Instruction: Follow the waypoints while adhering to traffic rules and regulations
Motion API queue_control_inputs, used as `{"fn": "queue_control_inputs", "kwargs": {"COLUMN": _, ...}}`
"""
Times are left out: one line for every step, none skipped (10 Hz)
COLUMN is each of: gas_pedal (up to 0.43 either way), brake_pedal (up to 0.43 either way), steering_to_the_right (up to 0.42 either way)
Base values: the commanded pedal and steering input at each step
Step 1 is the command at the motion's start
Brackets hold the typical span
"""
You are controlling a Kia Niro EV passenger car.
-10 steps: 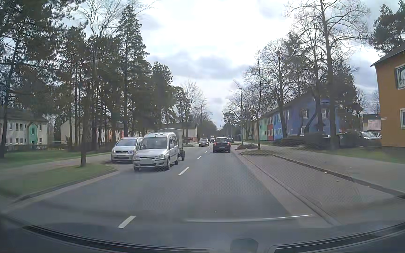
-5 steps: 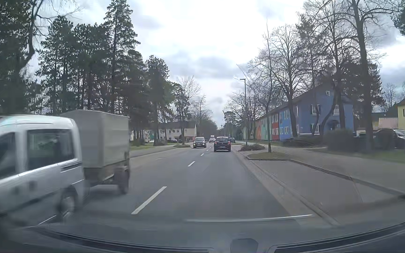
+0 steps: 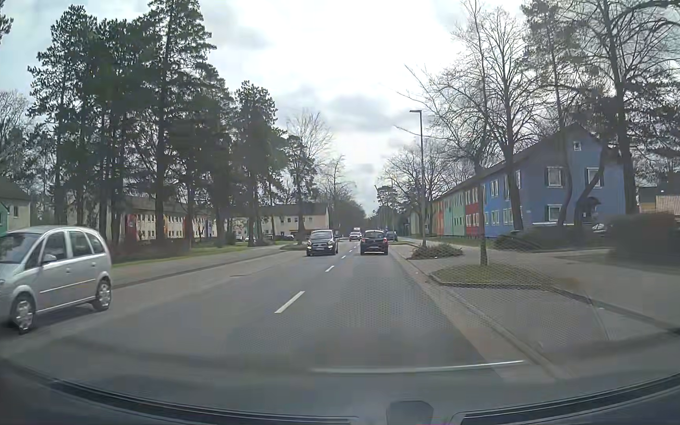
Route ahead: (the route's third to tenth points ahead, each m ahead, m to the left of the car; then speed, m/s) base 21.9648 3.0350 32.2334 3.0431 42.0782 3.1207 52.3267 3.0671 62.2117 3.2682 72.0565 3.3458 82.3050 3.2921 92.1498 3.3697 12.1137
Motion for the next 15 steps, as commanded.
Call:
{"fn": "queue_control_inputs", "kwargs": {"gas_pedal": 0.209, "brake_pedal": 0.0, "steering_to_the_right": 0.002}}
{"fn": "queue_control_inputs", "kwargs": {"gas_pedal": 0.209, "brake_pedal": 0.0, "steering_to_the_right": 0.002}}
{"fn": "queue_control_inputs", "kwargs": {"gas_pedal": 0.209, "brake_pedal": 0.0, "steering_to_the_right": 0.002}}
{"fn": "queue_control_inputs", "kwargs": {"gas_pedal": 0.209, "brake_pedal": 0.0, "steering_to_the_right": 0.002}}
{"fn": "queue_control_inputs", "kwargs": {"gas_pedal": 0.209, "brake_pedal": 0.0, "steering_to_the_right": 0.002}}
{"fn": "queue_control_inputs", "kwargs": {"gas_pedal": 0.209, "brake_pedal": 0.0, "steering_to_the_right": 0.002}}
{"fn": "queue_control_inputs", "kwargs": {"gas_pedal": 0.209, "brake_pedal": 0.0, "steering_to_the_right": 0.002}}
{"fn": "queue_control_inputs", "kwargs": {"gas_pedal": 0.209, "brake_pedal": 0.0, "steering_to_the_right": 0.002}}
{"fn": "queue_control_inputs", "kwargs": {"gas_pedal": 0.209, "brake_pedal": 0.0, "steering_to_the_right": 0.002}}
{"fn": "queue_control_inputs", "kwargs": {"gas_pedal": 0.197, "brake_pedal": 0.0, "steering_to_the_right": 0.002}}
{"fn": "queue_control_inputs", "kwargs": {"gas_pedal": 0.197, "brake_pedal": 0.0, "steering_to_the_right": 0.002}}
{"fn": "queue_control_inputs", "kwargs": {"gas_pedal": 0.197, "brake_pedal": 0.0, "steering_to_the_right": 0.002}}
{"fn": "queue_control_inputs", "kwargs": {"gas_pedal": 0.189, "brake_pedal": 0.0, "steering_to_the_right": 0.002}}
{"fn": "queue_control_inputs", "kwargs": {"gas_pedal": 0.189, "brake_pedal": 0.0, "steering_to_the_right": 0.002}}
{"fn": "queue_control_inputs", "kwargs": {"gas_pedal": 0.189, "brake_pedal": 0.0, "steering_to_the_right": 0.002}}
